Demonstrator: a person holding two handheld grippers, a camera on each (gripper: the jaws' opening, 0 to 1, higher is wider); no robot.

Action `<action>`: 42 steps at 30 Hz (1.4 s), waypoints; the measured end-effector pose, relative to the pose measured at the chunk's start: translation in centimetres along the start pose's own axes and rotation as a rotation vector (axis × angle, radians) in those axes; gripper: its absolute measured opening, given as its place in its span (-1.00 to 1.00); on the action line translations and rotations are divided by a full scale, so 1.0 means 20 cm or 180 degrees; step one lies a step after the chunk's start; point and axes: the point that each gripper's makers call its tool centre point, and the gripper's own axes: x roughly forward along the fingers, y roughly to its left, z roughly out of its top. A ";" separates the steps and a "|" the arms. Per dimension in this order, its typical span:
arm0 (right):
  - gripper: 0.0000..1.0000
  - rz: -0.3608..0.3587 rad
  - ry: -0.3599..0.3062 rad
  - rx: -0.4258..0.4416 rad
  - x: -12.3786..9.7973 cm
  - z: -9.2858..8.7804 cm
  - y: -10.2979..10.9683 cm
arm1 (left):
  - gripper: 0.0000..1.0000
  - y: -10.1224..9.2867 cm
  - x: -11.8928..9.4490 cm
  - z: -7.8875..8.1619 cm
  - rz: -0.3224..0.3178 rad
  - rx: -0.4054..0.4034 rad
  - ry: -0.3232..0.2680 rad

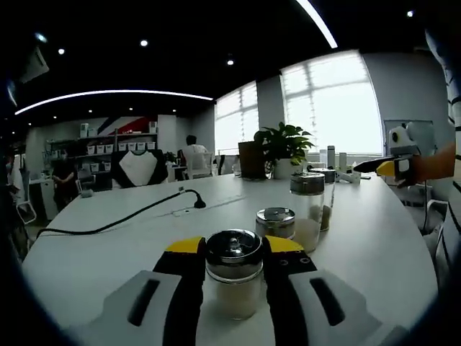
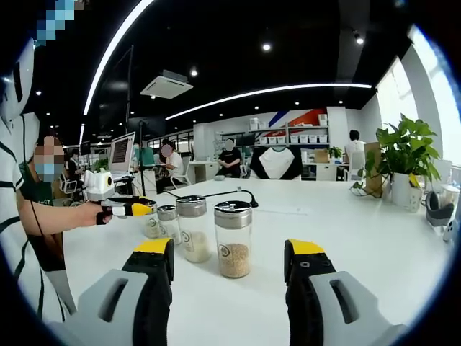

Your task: Rotate the seasoning bottle until the label or dispensing opening points toward the visible target arrow and the bottle remains upright within the marked orientation range

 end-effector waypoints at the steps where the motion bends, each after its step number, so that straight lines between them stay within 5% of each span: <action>1: 0.23 -0.0001 -0.0006 0.0003 0.00 0.00 0.00 | -0.35 0.00 0.00 0.00 -0.0038 -0.0001 -0.0006; 13: 0.23 -0.0015 0.0016 0.0030 -0.01 -0.02 -0.01 | -0.35 -0.03 0.01 0.00 -0.0615 0.0005 0.0052; 26: 0.22 0.0013 0.0049 0.0029 0.00 -0.03 0.00 | -0.34 0.01 0.03 -0.03 -0.0886 0.0002 0.0038; 36: 0.23 0.0003 0.0048 0.0023 -0.01 -0.03 0.00 | -0.34 0.01 0.03 -0.03 -0.0975 0.0015 0.0058; 42: 0.23 0.0023 0.0043 0.0007 -0.01 -0.02 0.00 | -0.14 0.04 0.02 0.02 -0.0633 -0.0279 -0.0124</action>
